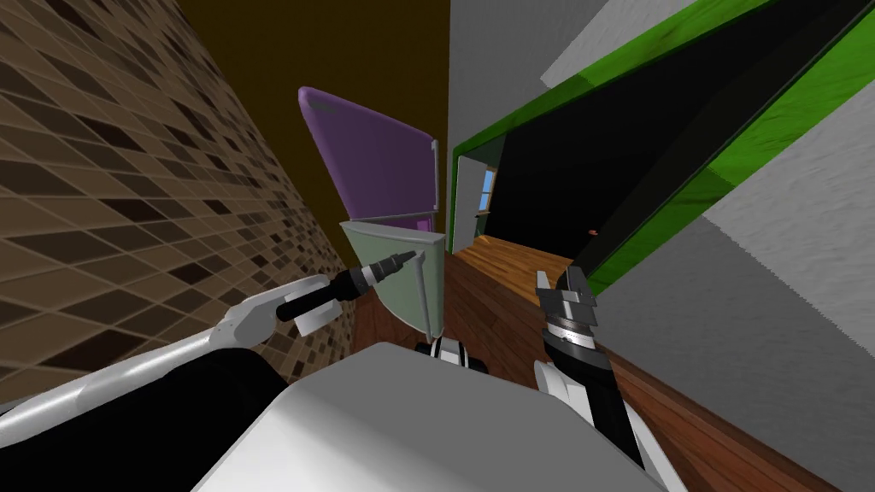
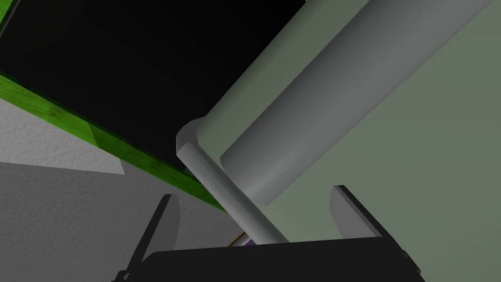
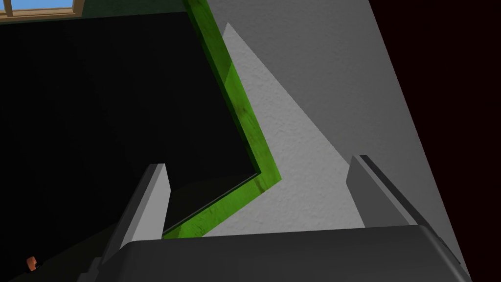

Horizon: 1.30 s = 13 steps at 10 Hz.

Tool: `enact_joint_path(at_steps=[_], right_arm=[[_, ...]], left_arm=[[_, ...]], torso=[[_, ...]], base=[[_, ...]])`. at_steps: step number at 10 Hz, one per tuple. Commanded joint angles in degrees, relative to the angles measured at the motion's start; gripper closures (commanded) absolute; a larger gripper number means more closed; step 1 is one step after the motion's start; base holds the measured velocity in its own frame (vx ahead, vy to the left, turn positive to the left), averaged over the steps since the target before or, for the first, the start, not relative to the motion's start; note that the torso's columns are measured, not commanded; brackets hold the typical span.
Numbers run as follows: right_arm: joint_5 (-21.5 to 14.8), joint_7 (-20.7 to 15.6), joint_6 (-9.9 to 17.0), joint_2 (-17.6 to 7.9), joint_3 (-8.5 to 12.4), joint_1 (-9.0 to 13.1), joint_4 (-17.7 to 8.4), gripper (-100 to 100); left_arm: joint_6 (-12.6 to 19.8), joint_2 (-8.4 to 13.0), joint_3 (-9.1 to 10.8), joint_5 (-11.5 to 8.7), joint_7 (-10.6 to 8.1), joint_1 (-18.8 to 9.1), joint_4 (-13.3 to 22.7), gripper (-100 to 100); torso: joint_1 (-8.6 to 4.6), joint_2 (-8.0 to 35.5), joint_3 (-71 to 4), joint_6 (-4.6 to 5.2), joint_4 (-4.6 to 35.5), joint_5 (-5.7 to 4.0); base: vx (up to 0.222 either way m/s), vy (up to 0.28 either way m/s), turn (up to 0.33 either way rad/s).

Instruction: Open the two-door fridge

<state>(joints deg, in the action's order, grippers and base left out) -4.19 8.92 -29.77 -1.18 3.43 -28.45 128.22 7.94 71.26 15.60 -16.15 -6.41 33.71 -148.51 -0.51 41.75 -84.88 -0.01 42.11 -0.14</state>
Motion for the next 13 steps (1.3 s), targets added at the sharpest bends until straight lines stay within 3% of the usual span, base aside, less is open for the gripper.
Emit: enact_joint_path(at_steps=[1, 6, 7, 8, 13], right_arm=[[0.0, 0.0, 0.0, 0.0, 0.0, -0.01, 0.01, 0], [0.0, 0.0, 0.0, 0.0, 0.0, 0.0, 0.0, 0], [0.0, 0.0, 0.0, 0.0, 0.0, 0.0, 0.0, 0], [0.0, 0.0, 0.0, 0.0, 0.0, 0.01, 0.0, 0], [0.0, 0.0, 0.0, 0.0, 0.0, 0.01, 0.0, 0]], left_arm=[[0.35, 3.01, 3.64, -2.42, -2.19, 0.09, -0.29, -100], [0.92, 8.41, 10.32, -6.8, -5.98, 0.32, -1.33, -100], [0.68, 7.7, 9.66, -6.24, -5.36, 0.59, -1.2, -100], [0.7, 7.81, 9.87, -6.36, -5.55, 0.63, -1.25, 0], [0.7, 7.8, 9.85, -6.35, -5.53, 0.63, -1.25, 0]], torso=[[0.09, -0.05, -0.08, 0.04, -0.03, 0.0], [0.61, 0.67, 0.4, 0.01, 0.22, 0.18], [0.53, 0.59, 0.35, 0.02, 0.19, 0.15], [0.5, 0.54, 0.32, 0.03, 0.17, 0.15], [0.51, 0.53, 0.31, 0.01, 0.17, 0.14]], base=[[0.057, -0.051, 0.063], [0.021, -0.017, 0.07], [0.003, -0.002, 0.011], [0.0, 0.0, 0.0], [0.0, 0.0, 0.0]])
